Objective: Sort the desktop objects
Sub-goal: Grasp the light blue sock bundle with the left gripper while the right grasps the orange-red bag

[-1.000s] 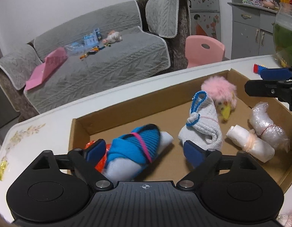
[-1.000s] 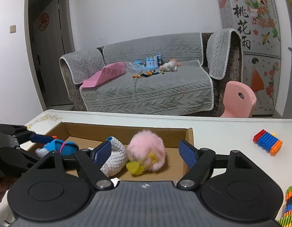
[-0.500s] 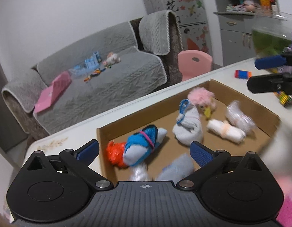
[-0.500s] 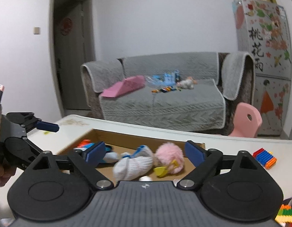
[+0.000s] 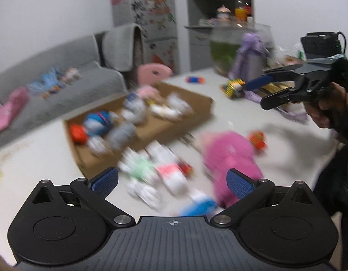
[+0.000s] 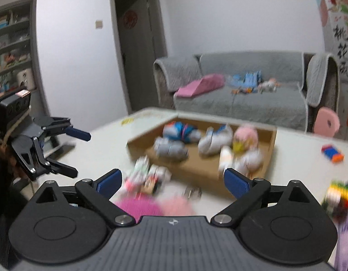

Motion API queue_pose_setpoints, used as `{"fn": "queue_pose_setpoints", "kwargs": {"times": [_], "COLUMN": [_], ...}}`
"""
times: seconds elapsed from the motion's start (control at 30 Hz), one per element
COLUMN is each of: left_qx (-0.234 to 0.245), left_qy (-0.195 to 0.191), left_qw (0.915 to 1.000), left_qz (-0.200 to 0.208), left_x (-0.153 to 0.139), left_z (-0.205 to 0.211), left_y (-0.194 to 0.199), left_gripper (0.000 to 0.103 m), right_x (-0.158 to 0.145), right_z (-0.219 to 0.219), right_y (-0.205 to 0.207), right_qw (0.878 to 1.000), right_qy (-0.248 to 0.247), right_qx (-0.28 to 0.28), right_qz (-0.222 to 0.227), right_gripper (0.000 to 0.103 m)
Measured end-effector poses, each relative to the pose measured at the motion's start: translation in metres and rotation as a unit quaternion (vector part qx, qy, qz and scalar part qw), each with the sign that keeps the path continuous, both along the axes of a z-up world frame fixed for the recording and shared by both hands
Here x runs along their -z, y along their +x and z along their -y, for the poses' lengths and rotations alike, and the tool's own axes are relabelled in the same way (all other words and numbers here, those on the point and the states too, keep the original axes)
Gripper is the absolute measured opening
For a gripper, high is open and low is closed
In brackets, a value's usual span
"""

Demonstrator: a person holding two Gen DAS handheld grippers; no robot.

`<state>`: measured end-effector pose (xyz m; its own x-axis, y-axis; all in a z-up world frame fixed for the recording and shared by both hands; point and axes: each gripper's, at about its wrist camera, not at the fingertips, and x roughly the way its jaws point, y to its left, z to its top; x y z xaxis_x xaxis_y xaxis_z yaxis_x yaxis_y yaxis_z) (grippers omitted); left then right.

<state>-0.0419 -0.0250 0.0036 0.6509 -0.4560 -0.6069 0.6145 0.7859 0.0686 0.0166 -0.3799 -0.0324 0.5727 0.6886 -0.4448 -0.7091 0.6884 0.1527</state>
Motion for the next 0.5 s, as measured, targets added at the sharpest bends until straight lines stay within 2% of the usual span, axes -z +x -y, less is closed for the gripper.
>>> {"fn": "queue_pose_setpoints", "kwargs": {"times": [0.1,0.27,0.33,0.5], "left_qx": [0.004,-0.003,-0.013,-0.042], "left_qy": [0.008,0.002,0.005,0.013], "left_qw": [0.9994,0.9978,0.9971,0.9942], "left_qz": [-0.032,-0.066,-0.075,-0.098], "left_x": [0.017,0.034,0.04,0.051], "left_z": [0.003,0.002,0.001,-0.006], "left_y": [-0.001,0.008,0.013,0.021], "left_gripper": [0.103,0.103,0.103,0.103], "right_x": [0.017,0.038,0.041,0.045], "right_z": [0.001,-0.018,-0.023,-0.035], "right_y": [-0.004,0.001,0.004,0.015], "right_qw": [1.0,0.997,0.996,0.995], "right_qy": [-0.008,-0.064,-0.072,-0.082], "right_qx": [-0.008,-0.017,-0.015,-0.014], "right_qz": [-0.025,-0.042,-0.048,-0.055], "right_gripper": [0.096,0.093,0.09,0.089]}}
